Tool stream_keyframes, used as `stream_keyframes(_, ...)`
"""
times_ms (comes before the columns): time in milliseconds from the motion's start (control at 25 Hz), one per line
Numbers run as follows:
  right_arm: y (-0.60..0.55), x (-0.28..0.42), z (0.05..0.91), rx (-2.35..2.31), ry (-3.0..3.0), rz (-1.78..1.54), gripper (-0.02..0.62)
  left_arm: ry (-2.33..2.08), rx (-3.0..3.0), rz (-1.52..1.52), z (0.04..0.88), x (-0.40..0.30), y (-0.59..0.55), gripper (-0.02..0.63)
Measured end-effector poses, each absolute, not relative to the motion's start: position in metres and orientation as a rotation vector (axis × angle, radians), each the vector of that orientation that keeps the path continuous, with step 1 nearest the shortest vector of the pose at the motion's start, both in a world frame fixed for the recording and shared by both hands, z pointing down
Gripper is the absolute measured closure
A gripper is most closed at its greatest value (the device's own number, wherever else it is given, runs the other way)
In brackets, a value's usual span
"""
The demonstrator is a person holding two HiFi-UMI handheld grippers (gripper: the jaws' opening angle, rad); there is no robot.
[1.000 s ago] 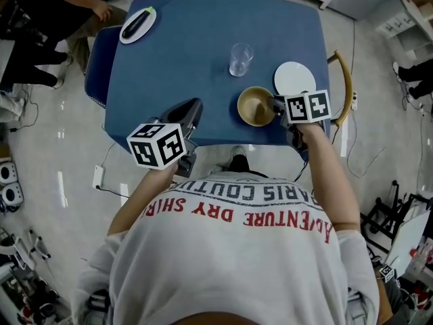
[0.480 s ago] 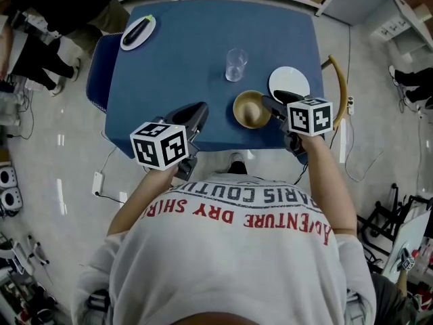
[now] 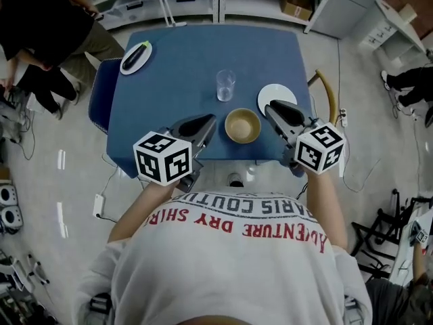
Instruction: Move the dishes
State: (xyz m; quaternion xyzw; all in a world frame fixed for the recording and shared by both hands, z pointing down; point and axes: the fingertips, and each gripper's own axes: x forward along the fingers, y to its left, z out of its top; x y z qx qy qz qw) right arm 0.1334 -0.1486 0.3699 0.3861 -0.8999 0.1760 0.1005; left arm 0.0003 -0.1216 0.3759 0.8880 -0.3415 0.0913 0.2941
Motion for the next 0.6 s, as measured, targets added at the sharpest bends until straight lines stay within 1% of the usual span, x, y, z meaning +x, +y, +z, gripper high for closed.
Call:
stream_keyframes(240,-0.122,0.124,0.334,1.093,-2.833,0.417,0.563,-0.862,2.449,0.18,0.343,0.017,-0.119,0.577)
stream_keyframes(600,-0.104,0.12,0.325,1.063,-2.915,0.404,0.572,-0.811,2.504,0.144,0.329,0.031,-0.114,0.577)
